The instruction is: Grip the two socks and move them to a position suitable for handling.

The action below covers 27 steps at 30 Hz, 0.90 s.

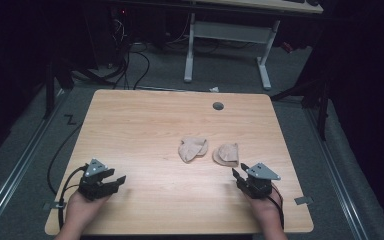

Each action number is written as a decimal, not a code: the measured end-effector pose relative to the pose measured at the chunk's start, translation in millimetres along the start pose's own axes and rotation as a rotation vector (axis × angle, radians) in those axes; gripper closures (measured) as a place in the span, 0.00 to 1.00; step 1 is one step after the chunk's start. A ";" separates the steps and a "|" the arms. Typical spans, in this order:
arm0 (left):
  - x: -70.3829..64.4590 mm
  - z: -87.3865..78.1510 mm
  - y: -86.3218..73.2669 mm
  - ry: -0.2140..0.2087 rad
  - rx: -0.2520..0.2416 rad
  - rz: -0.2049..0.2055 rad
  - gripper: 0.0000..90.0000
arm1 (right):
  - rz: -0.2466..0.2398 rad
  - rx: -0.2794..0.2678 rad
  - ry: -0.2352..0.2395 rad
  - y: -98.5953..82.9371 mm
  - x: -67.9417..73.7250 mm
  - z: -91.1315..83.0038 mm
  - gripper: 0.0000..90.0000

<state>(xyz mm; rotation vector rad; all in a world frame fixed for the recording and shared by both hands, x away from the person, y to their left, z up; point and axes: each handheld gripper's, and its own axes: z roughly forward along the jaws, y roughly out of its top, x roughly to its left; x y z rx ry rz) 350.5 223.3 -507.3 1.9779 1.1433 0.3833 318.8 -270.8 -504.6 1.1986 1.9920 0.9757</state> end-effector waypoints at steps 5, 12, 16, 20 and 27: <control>-1.4 9.5 7.0 0.003 -0.053 0.034 0.50 | -0.009 0.034 0.001 -4.7 0.5 8.7 0.65; -16.8 16.9 7.0 -0.012 -0.019 0.091 0.49 | -0.019 0.073 0.017 -11.7 1.5 9.8 0.64; -20.6 14.9 6.5 -0.010 -0.019 0.103 0.49 | -0.012 0.068 0.026 -11.2 1.9 6.5 0.66; -19.5 15.1 5.3 -0.007 -0.012 0.102 0.49 | -0.003 0.061 0.045 -7.7 0.5 8.6 0.69; -17.6 14.9 5.9 -0.021 -0.014 0.084 0.49 | 0.011 0.066 0.070 -3.8 3.3 11.2 0.77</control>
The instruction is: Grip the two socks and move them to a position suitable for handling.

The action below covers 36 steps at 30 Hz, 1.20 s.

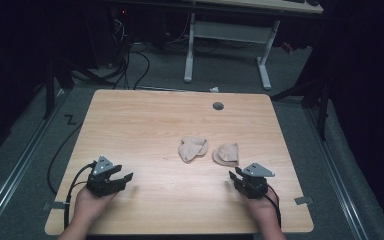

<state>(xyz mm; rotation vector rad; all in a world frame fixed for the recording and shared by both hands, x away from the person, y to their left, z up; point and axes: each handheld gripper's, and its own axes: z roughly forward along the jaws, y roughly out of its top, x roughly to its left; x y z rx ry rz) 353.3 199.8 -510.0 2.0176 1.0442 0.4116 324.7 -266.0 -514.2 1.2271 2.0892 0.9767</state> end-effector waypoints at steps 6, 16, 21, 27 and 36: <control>-2.0 -0.2 -0.5 -0.014 0.003 0.005 0.49 | 0.020 -0.021 0.008 7.2 0.0 -3.5 0.89; -2.6 0.8 -1.7 -0.016 0.011 0.013 0.48 | 0.026 -0.006 -0.044 19.3 -2.1 3.3 0.94; -3.2 -0.9 -1.2 -0.015 0.011 0.018 0.48 | 0.025 -0.022 -0.041 31.3 -9.3 1.8 1.00; -4.0 -1.2 -1.1 -0.021 0.007 0.011 0.48 | 0.028 0.001 -0.030 45.1 -17.3 14.6 1.00; -5.4 -1.9 -0.9 -0.030 0.005 0.022 0.48 | 0.067 0.099 -0.073 58.8 -40.9 53.9 1.00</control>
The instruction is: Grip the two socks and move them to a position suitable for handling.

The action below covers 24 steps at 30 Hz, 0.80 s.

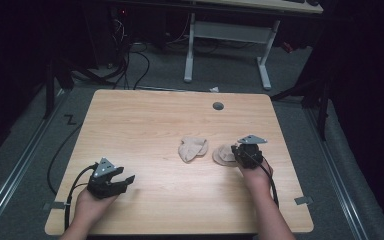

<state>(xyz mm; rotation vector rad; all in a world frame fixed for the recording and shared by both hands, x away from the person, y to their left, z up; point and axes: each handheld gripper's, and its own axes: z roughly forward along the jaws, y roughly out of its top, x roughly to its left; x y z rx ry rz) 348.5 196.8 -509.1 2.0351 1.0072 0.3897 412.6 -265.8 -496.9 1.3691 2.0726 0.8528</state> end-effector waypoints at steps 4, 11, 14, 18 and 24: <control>-1.0 0.5 -0.6 -0.002 0.006 0.004 0.48 | 0.020 0.045 -0.007 -5.5 -2.5 12.7 0.99; -3.4 1.2 -0.3 -0.002 0.006 0.011 0.48 | 0.019 0.065 0.006 -13.2 0.5 21.5 1.00; -3.4 1.5 0.3 -0.001 0.007 0.011 0.48 | 0.019 0.060 0.011 -14.3 1.0 21.3 1.00; -4.7 0.4 0.8 0.002 0.002 0.014 0.48 | 0.014 0.057 0.024 -16.2 3.6 19.4 1.00; -8.3 -0.3 0.9 -0.004 0.005 0.027 0.48 | -0.019 0.053 0.050 -22.2 14.5 12.1 1.00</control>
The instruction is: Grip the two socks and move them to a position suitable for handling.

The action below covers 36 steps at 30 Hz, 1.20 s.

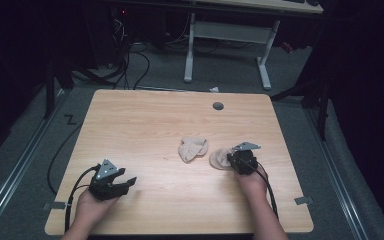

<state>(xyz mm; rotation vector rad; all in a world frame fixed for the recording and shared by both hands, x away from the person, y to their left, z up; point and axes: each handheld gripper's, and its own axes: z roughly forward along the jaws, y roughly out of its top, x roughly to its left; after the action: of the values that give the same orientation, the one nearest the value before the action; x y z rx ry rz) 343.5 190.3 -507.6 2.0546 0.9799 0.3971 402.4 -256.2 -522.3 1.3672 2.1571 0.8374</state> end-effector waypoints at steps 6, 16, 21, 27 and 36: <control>-2.9 1.0 1.6 -0.007 -0.002 0.010 0.48 | -0.036 -0.005 0.015 -7.4 14.1 -7.6 1.00; -7.0 0.0 4.5 -0.017 -0.012 0.023 0.48 | -0.100 -0.016 0.059 -22.4 43.9 -23.4 1.00; -9.7 -0.2 5.3 -0.029 -0.012 0.024 0.48 | -0.124 -0.013 0.088 -24.7 58.0 -27.2 1.00; -13.8 -1.5 7.0 -0.044 -0.020 0.026 0.47 | -0.168 -0.012 0.119 -23.8 77.6 -28.1 1.00; -29.6 4.8 9.4 -0.059 -0.004 0.061 0.48 | -0.230 -0.019 0.170 -22.0 103.6 -27.8 1.00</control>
<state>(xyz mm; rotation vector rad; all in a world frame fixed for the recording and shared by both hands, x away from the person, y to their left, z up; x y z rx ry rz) 331.7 161.8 -501.6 2.0845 0.8824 0.3674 328.0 -175.9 -523.1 1.0448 2.3732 0.9077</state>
